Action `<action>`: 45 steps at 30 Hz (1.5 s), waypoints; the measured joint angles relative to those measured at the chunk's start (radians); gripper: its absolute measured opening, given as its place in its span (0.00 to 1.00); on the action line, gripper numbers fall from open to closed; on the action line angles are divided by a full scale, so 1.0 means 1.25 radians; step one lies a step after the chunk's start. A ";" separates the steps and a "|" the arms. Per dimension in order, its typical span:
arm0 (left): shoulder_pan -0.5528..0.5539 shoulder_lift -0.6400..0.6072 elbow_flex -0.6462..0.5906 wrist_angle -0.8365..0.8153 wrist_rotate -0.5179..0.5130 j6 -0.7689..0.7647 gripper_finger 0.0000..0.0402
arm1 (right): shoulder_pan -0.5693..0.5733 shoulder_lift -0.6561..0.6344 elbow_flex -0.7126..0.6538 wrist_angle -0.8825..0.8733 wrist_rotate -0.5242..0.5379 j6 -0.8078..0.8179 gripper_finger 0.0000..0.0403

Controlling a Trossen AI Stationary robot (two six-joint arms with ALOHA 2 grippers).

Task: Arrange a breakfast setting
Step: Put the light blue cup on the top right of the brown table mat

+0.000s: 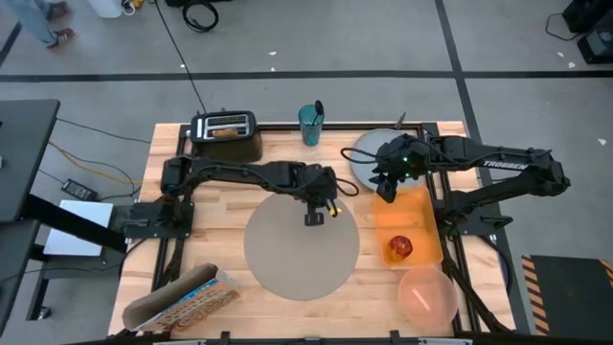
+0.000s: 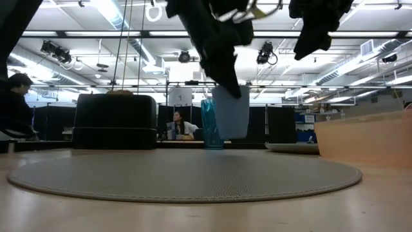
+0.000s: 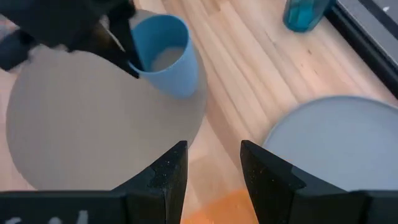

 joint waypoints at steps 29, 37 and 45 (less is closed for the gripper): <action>0.039 0.064 0.001 0.050 -0.015 -0.034 0.11 | 0.084 -0.005 0.000 -0.025 0.001 0.084 0.39; 0.039 0.067 0.017 0.043 0.003 -0.047 0.21 | 0.052 0.010 0.000 -0.093 0.043 0.052 0.39; 0.040 0.066 0.062 0.001 0.011 -0.026 0.32 | -0.105 0.009 0.000 -0.095 0.038 0.051 0.39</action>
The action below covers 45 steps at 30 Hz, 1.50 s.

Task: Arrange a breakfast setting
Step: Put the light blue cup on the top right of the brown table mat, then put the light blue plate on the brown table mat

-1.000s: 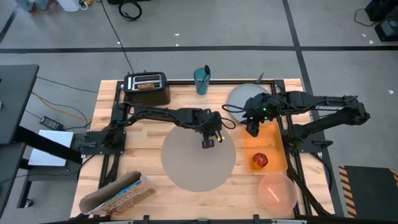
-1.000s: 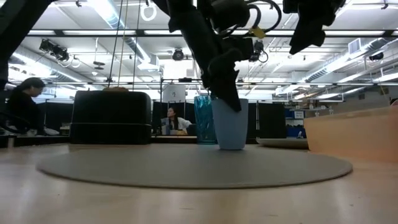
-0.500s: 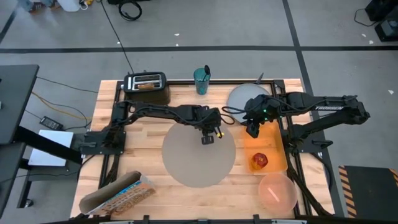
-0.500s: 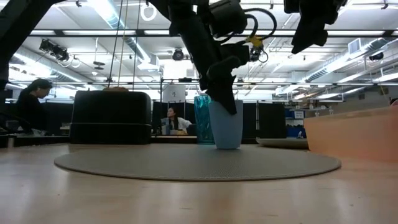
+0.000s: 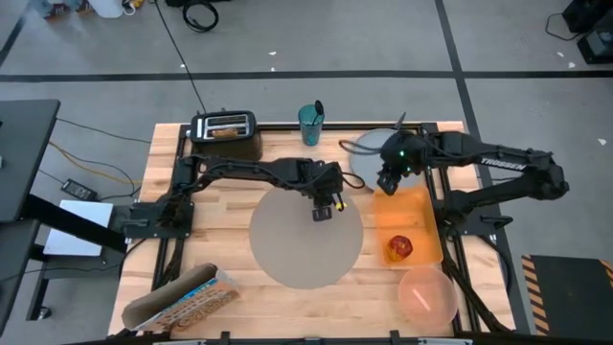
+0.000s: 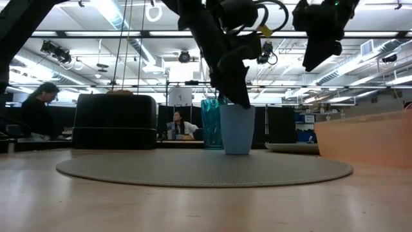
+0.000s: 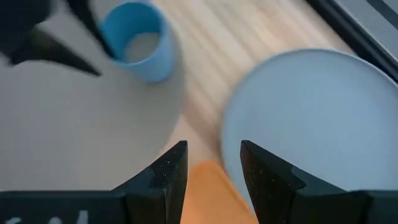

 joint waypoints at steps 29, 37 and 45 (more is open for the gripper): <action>0.017 -0.161 0.078 -0.270 0.015 0.031 0.41 | -0.383 0.033 -0.370 -0.007 0.001 0.661 0.39; -0.008 -0.208 0.078 -0.313 0.015 0.066 0.41 | -0.392 0.033 -0.420 0.055 0.045 0.823 0.39; -0.008 -0.227 0.078 -0.312 0.015 0.074 0.41 | -0.431 0.030 -0.515 0.231 0.012 0.820 0.39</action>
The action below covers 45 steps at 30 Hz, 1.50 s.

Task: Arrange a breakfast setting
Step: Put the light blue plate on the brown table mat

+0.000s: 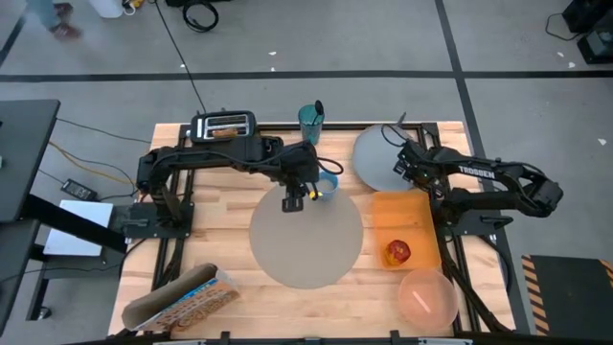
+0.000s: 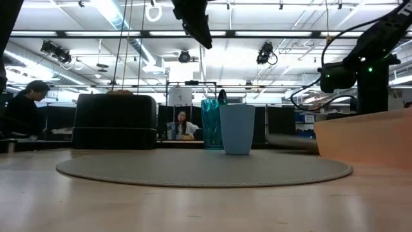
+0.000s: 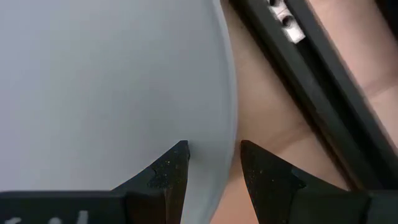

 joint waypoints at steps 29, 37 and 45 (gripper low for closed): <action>-0.003 -0.003 0.000 0.069 0.000 -0.072 0.41 | -0.016 -0.061 0.017 -0.002 0.083 -0.005 0.06; -0.009 -0.003 0.000 0.116 0.000 -0.100 0.41 | -0.016 -0.166 0.117 -0.175 0.168 -0.036 0.03; -0.050 -0.003 0.000 0.125 -0.001 -0.114 0.41 | 0.015 -0.239 0.373 -0.405 0.285 -0.131 0.03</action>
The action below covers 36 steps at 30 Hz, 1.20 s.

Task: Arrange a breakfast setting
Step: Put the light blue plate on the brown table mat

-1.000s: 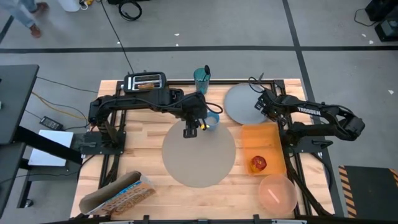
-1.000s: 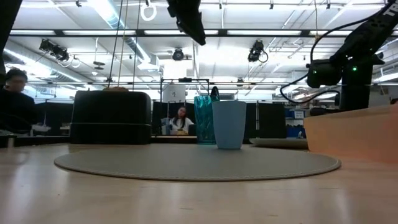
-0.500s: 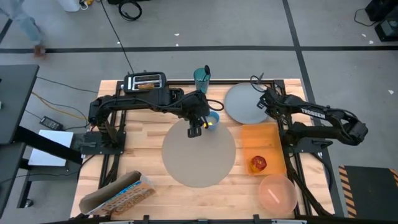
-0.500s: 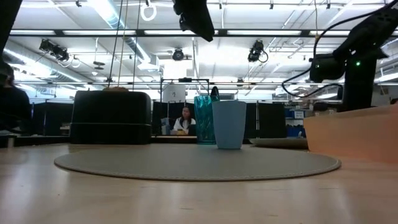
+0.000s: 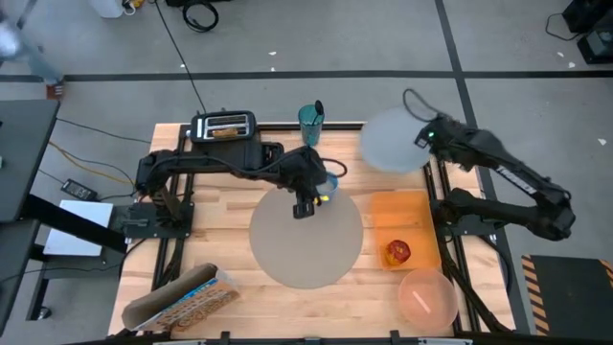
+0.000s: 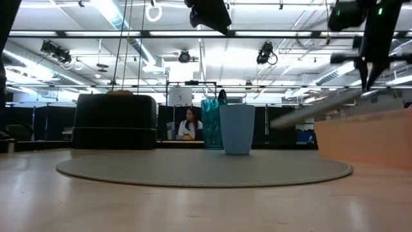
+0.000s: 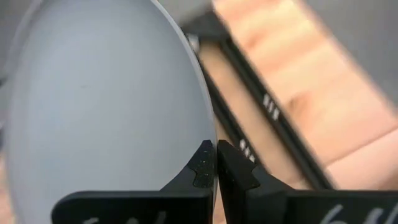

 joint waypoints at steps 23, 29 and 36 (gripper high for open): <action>-0.093 -0.250 0.000 -0.059 -0.159 -0.113 0.41 | 0.261 -0.012 0.345 0.032 -0.150 -0.310 0.03; -0.083 -0.324 0.000 -0.036 -0.184 -0.156 0.41 | 0.402 0.018 0.345 0.035 -0.151 -0.300 0.03; -0.079 -0.356 -0.001 -0.028 -0.211 -0.197 0.41 | 0.616 0.144 0.345 0.133 -0.122 -0.242 0.03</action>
